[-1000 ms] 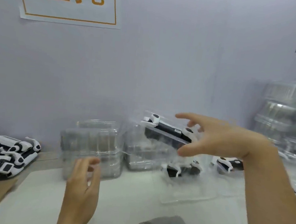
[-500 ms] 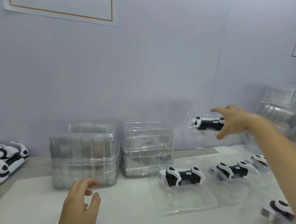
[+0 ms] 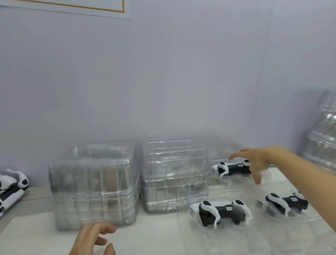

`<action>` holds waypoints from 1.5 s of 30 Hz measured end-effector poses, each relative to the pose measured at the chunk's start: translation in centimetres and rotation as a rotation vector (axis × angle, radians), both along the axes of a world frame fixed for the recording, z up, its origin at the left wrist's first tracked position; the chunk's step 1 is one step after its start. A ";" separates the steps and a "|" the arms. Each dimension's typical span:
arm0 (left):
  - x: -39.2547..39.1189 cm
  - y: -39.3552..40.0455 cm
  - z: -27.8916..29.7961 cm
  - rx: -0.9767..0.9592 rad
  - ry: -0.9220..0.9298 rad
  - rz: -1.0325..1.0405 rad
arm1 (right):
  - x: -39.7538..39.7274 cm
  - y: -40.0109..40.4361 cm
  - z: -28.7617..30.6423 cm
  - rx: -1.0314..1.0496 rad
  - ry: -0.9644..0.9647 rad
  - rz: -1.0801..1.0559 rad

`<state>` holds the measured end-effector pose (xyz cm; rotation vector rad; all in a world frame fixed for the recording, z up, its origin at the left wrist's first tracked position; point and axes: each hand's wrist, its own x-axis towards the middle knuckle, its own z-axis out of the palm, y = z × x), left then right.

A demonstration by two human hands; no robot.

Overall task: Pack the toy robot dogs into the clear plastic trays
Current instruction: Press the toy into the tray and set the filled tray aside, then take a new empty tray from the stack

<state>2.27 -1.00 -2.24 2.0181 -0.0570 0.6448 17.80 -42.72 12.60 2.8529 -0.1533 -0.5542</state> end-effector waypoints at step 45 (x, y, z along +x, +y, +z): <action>-0.2 0.0 0.6 0.107 0.106 -0.154 | 0.9 3.5 -6.3 0.395 -0.347 -0.214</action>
